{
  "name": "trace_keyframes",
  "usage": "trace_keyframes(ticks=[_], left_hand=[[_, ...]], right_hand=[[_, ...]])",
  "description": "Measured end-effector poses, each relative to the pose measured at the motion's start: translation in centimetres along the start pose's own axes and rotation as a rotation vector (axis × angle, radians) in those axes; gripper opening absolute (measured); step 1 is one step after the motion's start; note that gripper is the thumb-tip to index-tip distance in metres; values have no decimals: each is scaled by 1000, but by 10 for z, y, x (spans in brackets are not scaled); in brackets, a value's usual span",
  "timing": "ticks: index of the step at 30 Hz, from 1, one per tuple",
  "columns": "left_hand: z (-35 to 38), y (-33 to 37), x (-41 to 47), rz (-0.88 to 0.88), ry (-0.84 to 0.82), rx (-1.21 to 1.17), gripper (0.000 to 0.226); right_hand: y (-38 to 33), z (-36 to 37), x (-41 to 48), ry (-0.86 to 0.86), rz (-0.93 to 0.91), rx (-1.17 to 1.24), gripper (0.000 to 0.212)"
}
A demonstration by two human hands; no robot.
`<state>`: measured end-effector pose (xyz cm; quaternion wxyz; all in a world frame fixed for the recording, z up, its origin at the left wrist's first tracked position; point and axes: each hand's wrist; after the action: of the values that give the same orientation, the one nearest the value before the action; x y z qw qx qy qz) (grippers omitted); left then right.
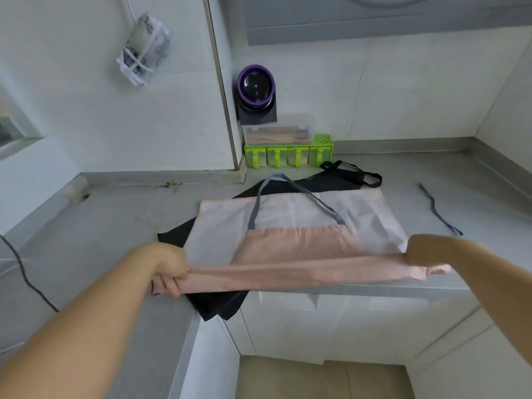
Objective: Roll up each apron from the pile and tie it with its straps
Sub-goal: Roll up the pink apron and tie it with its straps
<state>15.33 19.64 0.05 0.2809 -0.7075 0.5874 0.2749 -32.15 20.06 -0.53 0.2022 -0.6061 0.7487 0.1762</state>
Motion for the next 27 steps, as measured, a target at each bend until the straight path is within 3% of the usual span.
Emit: trace_keyframes(ticks=[2,6,8,11,14,19,24,27], left_hand=[[-19,2,-9,-27,-34,-55,14],[-40,17,0,-19,224,219,26],[-37,18,18,-29,326,219,25],[-44,24,50,3,500,157,16],[-59,38,81,81,610,157,31],[-79,64,135,62,455,13,35],[-81,66,180,29,348,-186,35],[-89,65,189,29,287,-149,39]], right_hand=[[-2,-20,2,46,13,-16,34],[-11,-37,15,114,21,-143,39],[-14,-34,26,130,17,-225,44],[-11,-32,62,161,-18,-133,41],[-5,-36,100,165,-59,4,40],[-10,-47,166,62,-127,7,45],[-14,-46,213,30,-179,32,37],[-17,-51,222,-19,-200,60,37]])
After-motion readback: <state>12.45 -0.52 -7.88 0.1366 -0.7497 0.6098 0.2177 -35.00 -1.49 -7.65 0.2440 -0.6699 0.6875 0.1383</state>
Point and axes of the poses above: each hand's wrist, its own x-axis towards the middle knuckle, its own z-axis out of the palm, y = z × x, and after that the axes turned 7 degrees about x, right-handed
